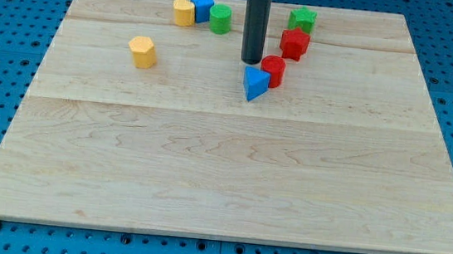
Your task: Slide red circle and green circle to the center
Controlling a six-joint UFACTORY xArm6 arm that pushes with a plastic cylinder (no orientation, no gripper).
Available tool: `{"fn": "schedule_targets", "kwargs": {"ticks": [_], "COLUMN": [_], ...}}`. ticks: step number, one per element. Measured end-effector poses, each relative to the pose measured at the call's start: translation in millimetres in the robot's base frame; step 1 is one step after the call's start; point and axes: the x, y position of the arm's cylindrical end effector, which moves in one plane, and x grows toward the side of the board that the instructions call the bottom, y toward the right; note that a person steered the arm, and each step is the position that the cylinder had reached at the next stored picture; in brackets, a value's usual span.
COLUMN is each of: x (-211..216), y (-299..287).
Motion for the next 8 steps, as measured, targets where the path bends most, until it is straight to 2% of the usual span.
{"fn": "schedule_targets", "kwargs": {"ticks": [1, 2, 3, 5, 6, 8], "x": [37.6, 44.5, 22.0, 18.2, 22.7, -62.0], "y": [0.0, 11.9, 3.4, 34.4, -39.1, -18.0]}}
